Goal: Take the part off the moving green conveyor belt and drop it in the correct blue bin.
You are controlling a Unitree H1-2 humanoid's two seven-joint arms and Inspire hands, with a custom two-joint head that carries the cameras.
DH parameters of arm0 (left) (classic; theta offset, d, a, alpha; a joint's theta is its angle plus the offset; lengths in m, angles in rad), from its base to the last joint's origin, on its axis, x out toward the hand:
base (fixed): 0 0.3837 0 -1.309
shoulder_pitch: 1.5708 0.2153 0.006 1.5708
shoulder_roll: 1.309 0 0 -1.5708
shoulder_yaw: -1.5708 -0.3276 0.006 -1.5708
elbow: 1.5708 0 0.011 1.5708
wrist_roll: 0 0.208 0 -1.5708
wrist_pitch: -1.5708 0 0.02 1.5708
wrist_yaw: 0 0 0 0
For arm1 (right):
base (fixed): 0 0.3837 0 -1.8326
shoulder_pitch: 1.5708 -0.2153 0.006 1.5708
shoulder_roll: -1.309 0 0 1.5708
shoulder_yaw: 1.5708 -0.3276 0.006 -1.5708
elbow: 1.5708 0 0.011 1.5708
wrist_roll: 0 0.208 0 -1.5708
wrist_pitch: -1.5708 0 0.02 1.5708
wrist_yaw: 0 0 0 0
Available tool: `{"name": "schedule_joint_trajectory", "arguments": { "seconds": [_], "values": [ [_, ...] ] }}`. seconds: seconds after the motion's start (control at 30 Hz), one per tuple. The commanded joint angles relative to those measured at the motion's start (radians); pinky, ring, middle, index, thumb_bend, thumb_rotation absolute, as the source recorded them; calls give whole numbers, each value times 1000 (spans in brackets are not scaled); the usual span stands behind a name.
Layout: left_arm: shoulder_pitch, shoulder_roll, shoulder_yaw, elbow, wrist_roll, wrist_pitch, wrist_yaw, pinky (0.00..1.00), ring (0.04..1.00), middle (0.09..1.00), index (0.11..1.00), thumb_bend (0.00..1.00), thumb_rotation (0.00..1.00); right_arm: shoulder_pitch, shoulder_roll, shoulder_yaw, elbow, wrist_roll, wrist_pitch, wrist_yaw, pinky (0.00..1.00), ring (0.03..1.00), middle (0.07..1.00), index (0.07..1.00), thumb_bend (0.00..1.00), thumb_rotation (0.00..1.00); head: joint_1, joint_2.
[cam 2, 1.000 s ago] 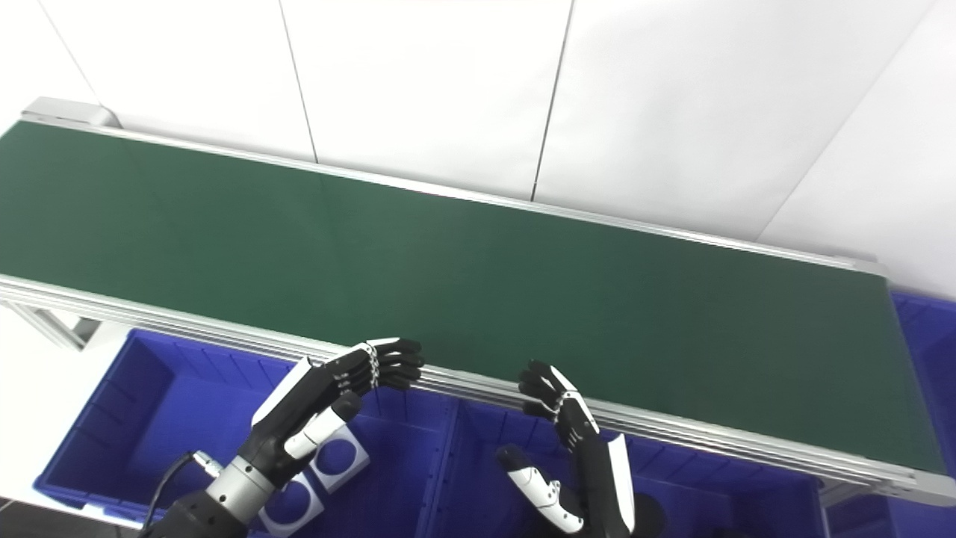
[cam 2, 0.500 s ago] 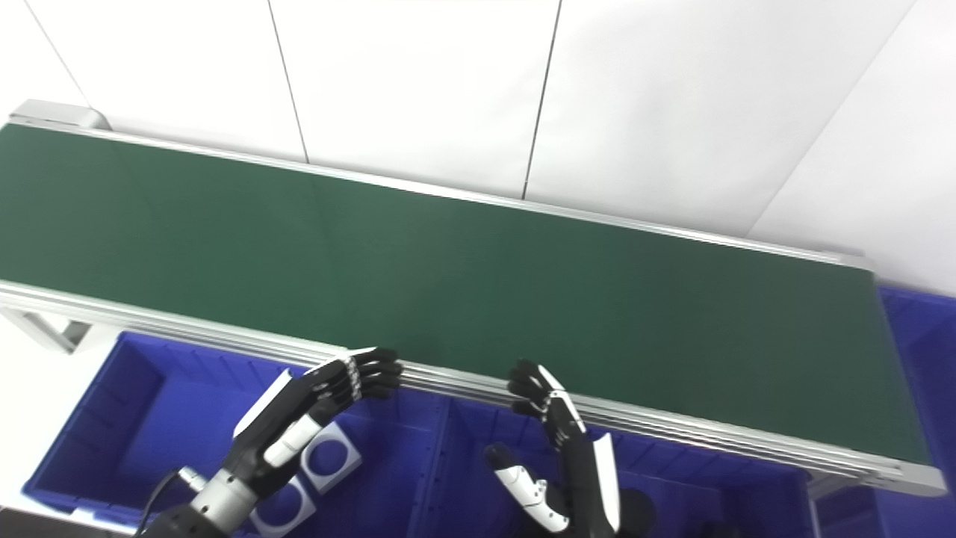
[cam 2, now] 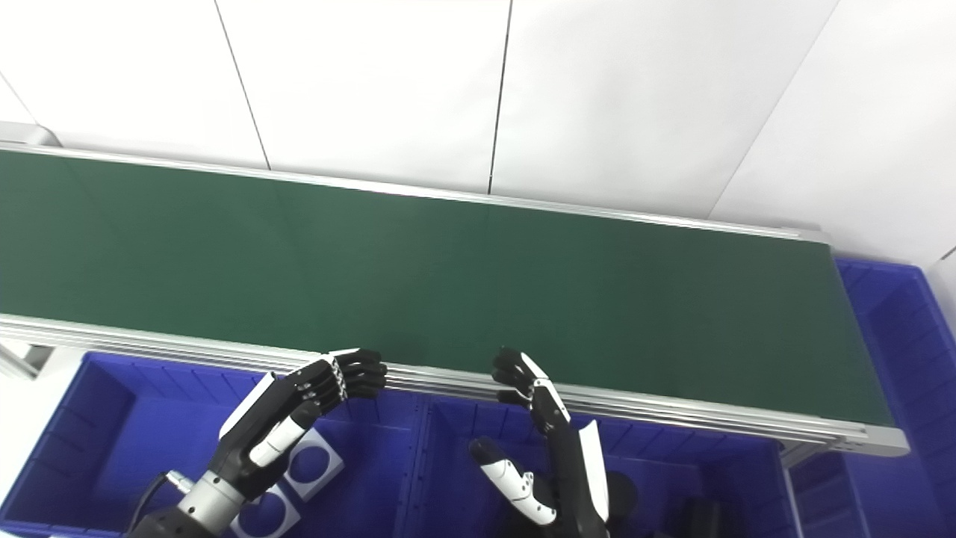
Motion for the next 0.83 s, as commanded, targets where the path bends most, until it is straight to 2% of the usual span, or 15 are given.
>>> {"name": "schedule_joint_trajectory", "arguments": {
  "seconds": [0.0, 0.3, 0.8],
  "values": [
    [-19, 1, 2, -5, -28, -33, -17, 741, 753, 768, 776, 861, 765, 21, 17, 1, -52, 1, 7, -9, 711, 799, 828, 863, 657, 719, 10, 4],
    [-5, -9, 10, -9, -41, -39, -18, 744, 770, 795, 807, 834, 775, 44, 14, -1, -71, 4, 46, -1, 711, 796, 819, 866, 663, 710, 39, 10],
    [19, -23, 26, -28, -48, -46, -13, 739, 778, 805, 818, 786, 768, 33, 10, -1, -54, 11, 35, 0, 688, 785, 808, 847, 668, 701, 62, 6]
  ]
}}
